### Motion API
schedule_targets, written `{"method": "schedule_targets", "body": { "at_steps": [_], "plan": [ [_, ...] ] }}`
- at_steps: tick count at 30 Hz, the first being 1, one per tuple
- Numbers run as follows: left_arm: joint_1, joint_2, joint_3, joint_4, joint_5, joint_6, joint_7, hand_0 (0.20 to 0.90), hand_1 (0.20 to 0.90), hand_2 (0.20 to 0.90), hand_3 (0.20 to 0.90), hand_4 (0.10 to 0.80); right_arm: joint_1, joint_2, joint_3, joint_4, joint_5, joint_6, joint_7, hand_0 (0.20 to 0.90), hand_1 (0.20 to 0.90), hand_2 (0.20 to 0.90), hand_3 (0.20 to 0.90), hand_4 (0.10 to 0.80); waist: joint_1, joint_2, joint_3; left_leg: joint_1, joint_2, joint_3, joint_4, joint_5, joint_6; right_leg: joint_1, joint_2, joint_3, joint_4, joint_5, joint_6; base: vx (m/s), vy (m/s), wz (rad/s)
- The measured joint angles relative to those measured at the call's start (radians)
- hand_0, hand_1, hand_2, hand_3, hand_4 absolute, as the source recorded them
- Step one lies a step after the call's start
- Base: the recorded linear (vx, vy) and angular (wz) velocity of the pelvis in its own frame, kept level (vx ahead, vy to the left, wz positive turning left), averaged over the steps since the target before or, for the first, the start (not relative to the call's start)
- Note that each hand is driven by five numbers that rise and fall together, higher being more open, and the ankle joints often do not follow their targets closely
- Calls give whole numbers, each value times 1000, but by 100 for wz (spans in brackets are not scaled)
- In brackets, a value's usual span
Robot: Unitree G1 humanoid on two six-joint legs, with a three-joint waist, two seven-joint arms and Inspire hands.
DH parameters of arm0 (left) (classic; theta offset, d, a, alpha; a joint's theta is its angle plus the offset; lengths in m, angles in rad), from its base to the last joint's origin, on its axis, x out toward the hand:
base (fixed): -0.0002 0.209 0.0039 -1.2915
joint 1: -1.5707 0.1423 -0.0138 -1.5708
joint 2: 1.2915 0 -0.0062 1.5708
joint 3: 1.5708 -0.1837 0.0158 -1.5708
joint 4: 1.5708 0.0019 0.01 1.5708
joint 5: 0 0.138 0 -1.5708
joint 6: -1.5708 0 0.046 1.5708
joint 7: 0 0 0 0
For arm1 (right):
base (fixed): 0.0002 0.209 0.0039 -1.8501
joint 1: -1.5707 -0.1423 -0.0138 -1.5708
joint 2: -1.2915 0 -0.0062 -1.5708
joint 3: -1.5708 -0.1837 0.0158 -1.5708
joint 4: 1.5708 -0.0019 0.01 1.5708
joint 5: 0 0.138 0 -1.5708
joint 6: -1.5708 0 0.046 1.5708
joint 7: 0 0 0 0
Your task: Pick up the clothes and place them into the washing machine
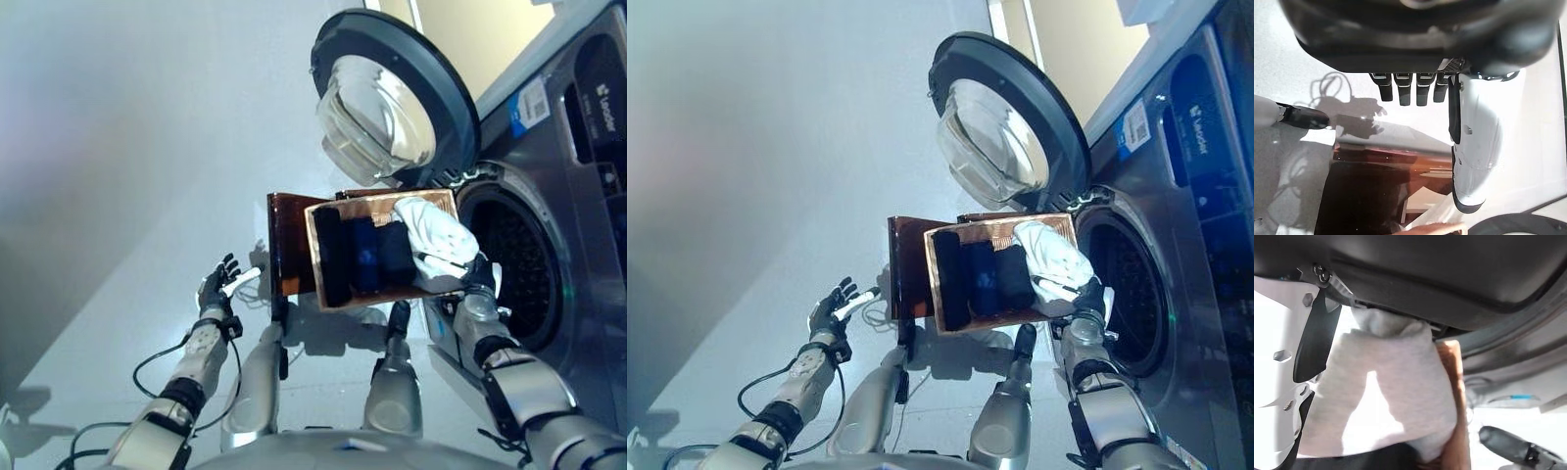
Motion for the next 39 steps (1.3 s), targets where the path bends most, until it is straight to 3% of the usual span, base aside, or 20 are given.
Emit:
{"method": "schedule_targets", "body": {
  "at_steps": [3, 8, 24, 25, 26, 32, 39],
  "plan": [
    [12, 2, -15, -54, 0, 1, -3, 900, 900, 900, 900, 800, -31, -9, -31, 74, 1, 15, -6, 900, 900, 900, 900, 800, 27, 7, 6, -10, -3, -10, 1, 2, 1, -1, -1, -15, 0, -1, 1, -16, 11, 12],
    [43, 8, -37, -158, 0, -4, -27, 900, 900, 900, 900, 800, -75, -59, -81, 102, 41, 23, -25, 900, 900, 900, 900, 800, 57, 53, 26, -34, -23, -23, 16, 4, 5, -12, -21, -20, 18, -11, 12, 13, 37, 14],
    [49, 13, -40, -166, -1, -8, -24, 900, 900, 900, 900, 800, -166, -98, -44, 103, 40, 44, -50, 900, 900, 900, 900, 800, 86, 74, 16, -131, -39, -27, 61, 14, 18, -155, -44, 13, 151, -51, 8, -5, -1, 1],
    [51, 14, -41, -176, -1, -8, -24, 900, 900, 900, 900, 800, -171, -104, -35, 103, 40, 44, -50, 387, 387, 387, 387, 433, 87, 76, 15, -147, -39, -29, 74, 14, 18, -175, -46, 14, 172, -57, 7, -45, -17, 6],
    [50, 15, -47, -186, -1, -8, -24, 900, 900, 900, 900, 800, -174, -113, -35, 105, 39, 44, -50, 200, 200, 200, 200, 300, 88, 80, 14, -154, -42, -34, 78, 14, 19, -187, -49, 15, 189, -64, 8, -27, -12, 9],
    [67, 29, -75, -257, 0, -11, -28, 900, 900, 900, 900, 800, -189, -164, -43, 173, 38, 52, -69, 200, 200, 200, 200, 300, 113, 93, 13, -168, -75, -51, 112, 11, 27, -235, -93, 31, 328, -138, 15, 7, 1, 17],
    [74, 36, -76, -258, 1, -10, -27, 900, 900, 900, 900, 800, -201, -181, -35, 173, 0, 65, -69, 200, 200, 200, 200, 300, 114, 101, 8, -183, -84, -48, 135, 7, 30, -261, -104, 44, 365, -147, 15, 4, 3, 2]
  ]
}}
